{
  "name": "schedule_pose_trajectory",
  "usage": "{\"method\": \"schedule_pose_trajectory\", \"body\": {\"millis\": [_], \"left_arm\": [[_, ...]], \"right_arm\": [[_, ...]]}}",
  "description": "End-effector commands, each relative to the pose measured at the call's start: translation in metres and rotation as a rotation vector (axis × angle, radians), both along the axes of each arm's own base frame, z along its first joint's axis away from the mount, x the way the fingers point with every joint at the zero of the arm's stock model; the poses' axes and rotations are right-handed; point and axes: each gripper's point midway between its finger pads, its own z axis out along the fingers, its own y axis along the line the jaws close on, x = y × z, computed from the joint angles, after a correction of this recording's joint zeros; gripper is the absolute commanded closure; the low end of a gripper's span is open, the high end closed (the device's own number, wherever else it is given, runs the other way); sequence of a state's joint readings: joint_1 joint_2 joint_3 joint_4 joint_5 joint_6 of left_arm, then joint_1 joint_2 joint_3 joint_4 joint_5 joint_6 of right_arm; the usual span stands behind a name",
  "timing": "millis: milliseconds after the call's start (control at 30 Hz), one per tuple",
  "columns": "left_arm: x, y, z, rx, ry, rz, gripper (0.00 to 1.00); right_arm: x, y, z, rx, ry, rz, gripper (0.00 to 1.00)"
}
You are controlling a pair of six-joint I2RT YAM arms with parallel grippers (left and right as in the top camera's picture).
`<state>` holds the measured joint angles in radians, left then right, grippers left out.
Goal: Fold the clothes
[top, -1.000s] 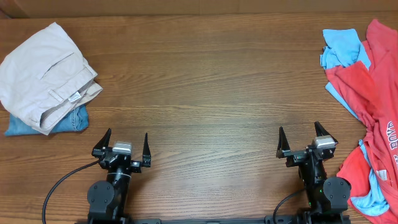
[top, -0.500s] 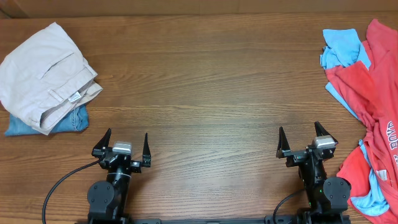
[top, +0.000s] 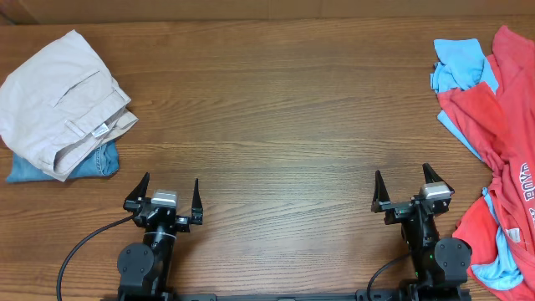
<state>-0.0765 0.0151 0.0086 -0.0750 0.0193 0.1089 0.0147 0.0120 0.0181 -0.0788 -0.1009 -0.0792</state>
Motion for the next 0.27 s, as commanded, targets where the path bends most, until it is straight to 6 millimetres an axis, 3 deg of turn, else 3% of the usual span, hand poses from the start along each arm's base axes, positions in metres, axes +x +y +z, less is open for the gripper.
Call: {"method": "schedule_pose_trajectory", "body": {"millis": [0, 233], "left_arm": [[-0.0002, 0.0010, 0.0005, 0.017, -0.008, 0.000, 0.00], [-0.0002, 0.0010, 0.0005, 0.017, -0.008, 0.000, 0.00]], "right_arm": [[0.0000, 0.0002, -0.0014, -0.002, -0.005, 0.002, 0.00], [0.0000, 0.0002, -0.0014, -0.002, -0.005, 0.002, 0.00]]}}
